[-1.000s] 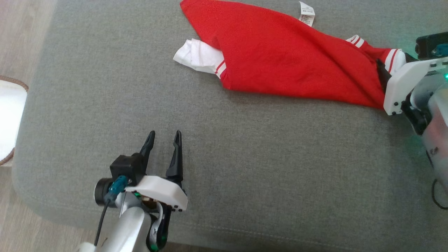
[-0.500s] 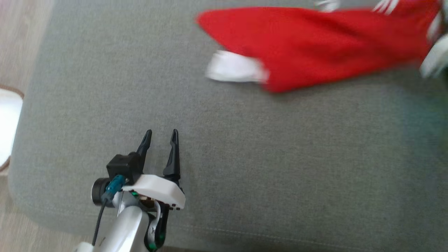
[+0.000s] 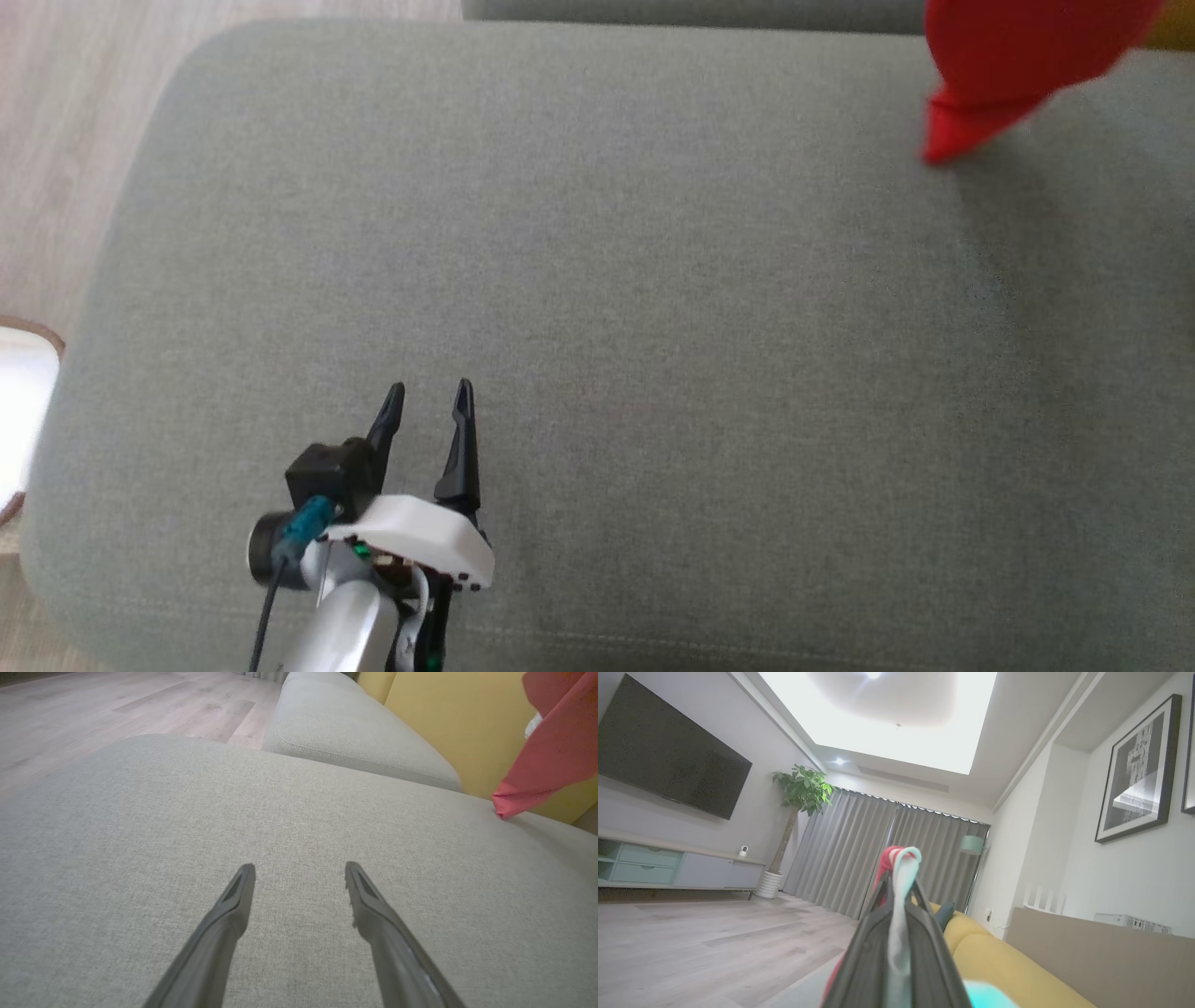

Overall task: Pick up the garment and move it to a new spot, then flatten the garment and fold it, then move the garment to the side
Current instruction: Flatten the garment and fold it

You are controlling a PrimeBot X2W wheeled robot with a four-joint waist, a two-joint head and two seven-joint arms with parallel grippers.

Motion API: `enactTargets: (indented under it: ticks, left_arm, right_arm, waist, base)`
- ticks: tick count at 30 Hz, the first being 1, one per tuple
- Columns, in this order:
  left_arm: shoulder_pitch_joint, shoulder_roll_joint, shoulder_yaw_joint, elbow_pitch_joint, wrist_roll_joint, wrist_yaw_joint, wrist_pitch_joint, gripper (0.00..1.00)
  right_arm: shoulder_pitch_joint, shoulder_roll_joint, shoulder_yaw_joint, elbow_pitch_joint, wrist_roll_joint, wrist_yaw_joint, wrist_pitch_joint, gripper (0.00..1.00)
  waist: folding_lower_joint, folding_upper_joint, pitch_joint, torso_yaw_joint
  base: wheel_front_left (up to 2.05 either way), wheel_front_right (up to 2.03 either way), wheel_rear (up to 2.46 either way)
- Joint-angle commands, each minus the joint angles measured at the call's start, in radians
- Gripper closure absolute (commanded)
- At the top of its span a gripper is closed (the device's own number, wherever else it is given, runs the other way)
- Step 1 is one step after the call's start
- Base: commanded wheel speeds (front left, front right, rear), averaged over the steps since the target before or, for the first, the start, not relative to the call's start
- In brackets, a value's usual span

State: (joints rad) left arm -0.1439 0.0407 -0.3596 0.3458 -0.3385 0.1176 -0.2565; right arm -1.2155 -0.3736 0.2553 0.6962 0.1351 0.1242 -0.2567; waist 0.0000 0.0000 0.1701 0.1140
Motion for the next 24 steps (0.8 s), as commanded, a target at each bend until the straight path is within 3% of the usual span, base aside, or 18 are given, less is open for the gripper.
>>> enactTargets:
  ticks: [1, 10, 15, 19, 24]
  left_arm:
    - [-0.007, 0.009, 0.026, -0.027, -0.007, 0.007, -0.005, 0.0]
    - [0.027, 0.009, 0.014, -0.024, -0.017, 0.008, -0.005, 0.0]
    - [0.04, 0.009, 0.001, -0.025, -0.025, 0.012, -0.005, 0.0]
    - [0.05, 0.009, -0.015, -0.025, -0.032, 0.014, -0.005, 0.0]
    - [0.069, 0.009, -0.013, -0.03, -0.029, 0.019, -0.005, 0.0]
  right_arm:
    - [0.032, 0.026, -0.004, -0.058, -0.015, 0.007, -0.005, 1.0]
    - [0.113, 0.107, 0.062, -0.064, 0.042, 0.007, -0.005, 1.0]
    - [0.061, 0.215, 0.122, -0.047, 0.089, 0.007, -0.005, 1.0]
    - [-0.001, 0.276, 0.089, -0.025, 0.085, 0.007, -0.005, 1.0]
    - [-0.039, 0.311, -0.04, 0.034, 0.037, 0.007, -0.005, 1.0]
  waist:
    - [0.0, 0.0, -0.019, 0.003]
    - [0.0, 0.0, -0.076, 0.042]
    - [0.0, 0.0, -0.107, 0.108]
    - [0.0, 0.0, -0.125, 0.16]
    - [0.0, 0.0, -0.131, 0.178]
  base:
    - [0.0, 0.0, 0.0]
    - [0.0, 0.0, 0.0]
    - [0.0, 0.0, 0.0]
    - [0.0, 0.0, 0.0]
    - [0.0, 0.0, 0.0]
